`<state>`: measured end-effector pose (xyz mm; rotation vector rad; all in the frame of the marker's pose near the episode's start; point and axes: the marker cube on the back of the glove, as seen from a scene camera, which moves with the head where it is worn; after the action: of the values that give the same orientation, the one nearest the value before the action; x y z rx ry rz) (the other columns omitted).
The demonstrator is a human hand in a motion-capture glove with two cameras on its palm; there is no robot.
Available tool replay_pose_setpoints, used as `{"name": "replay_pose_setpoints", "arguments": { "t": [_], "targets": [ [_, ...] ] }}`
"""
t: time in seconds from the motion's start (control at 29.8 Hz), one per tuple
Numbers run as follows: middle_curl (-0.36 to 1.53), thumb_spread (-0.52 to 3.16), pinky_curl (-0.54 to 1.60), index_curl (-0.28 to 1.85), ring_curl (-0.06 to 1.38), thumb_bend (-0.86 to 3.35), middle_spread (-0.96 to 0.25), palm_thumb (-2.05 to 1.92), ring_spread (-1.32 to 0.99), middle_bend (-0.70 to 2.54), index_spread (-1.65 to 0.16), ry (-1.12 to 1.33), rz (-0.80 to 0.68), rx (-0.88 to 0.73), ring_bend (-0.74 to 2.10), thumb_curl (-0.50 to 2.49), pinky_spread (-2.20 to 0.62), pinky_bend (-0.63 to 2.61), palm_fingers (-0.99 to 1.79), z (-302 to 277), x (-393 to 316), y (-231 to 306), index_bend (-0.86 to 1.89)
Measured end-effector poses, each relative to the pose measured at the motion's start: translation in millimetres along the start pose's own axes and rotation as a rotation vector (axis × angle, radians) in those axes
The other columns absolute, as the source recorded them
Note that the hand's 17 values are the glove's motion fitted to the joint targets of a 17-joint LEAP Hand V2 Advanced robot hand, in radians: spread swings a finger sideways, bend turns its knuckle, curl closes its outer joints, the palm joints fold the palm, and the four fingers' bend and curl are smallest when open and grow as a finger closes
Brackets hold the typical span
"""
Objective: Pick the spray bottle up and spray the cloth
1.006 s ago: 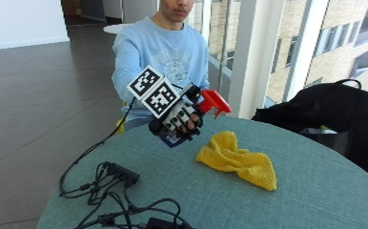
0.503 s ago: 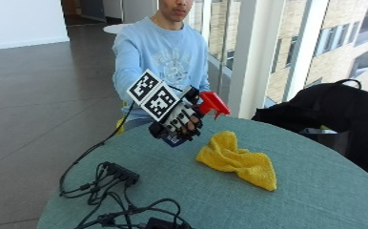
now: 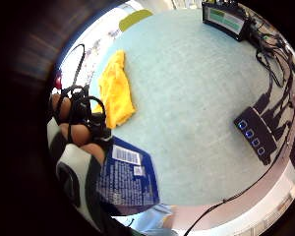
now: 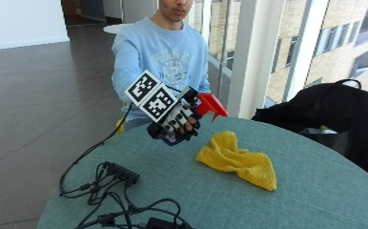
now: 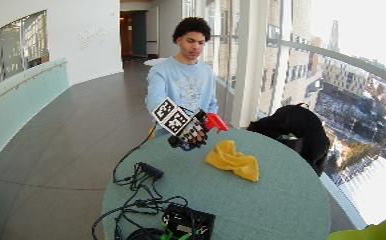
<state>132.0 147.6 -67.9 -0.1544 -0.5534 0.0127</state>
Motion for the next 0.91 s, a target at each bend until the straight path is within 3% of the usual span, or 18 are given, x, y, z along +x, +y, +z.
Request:
{"name": "replay_pose_setpoints", "arguments": {
  "t": [0.91],
  "targets": [
    [0.46, 0.53, 0.38, 0.42, 0.38, -0.03, -0.09, 0.98, -0.08, 0.20, -0.23, -0.031, -0.005, 0.008, 0.53, 0.68, -0.02, 0.39, 1.18, 3.7, 5.5, 1.7, 0.15]
  ]
}}
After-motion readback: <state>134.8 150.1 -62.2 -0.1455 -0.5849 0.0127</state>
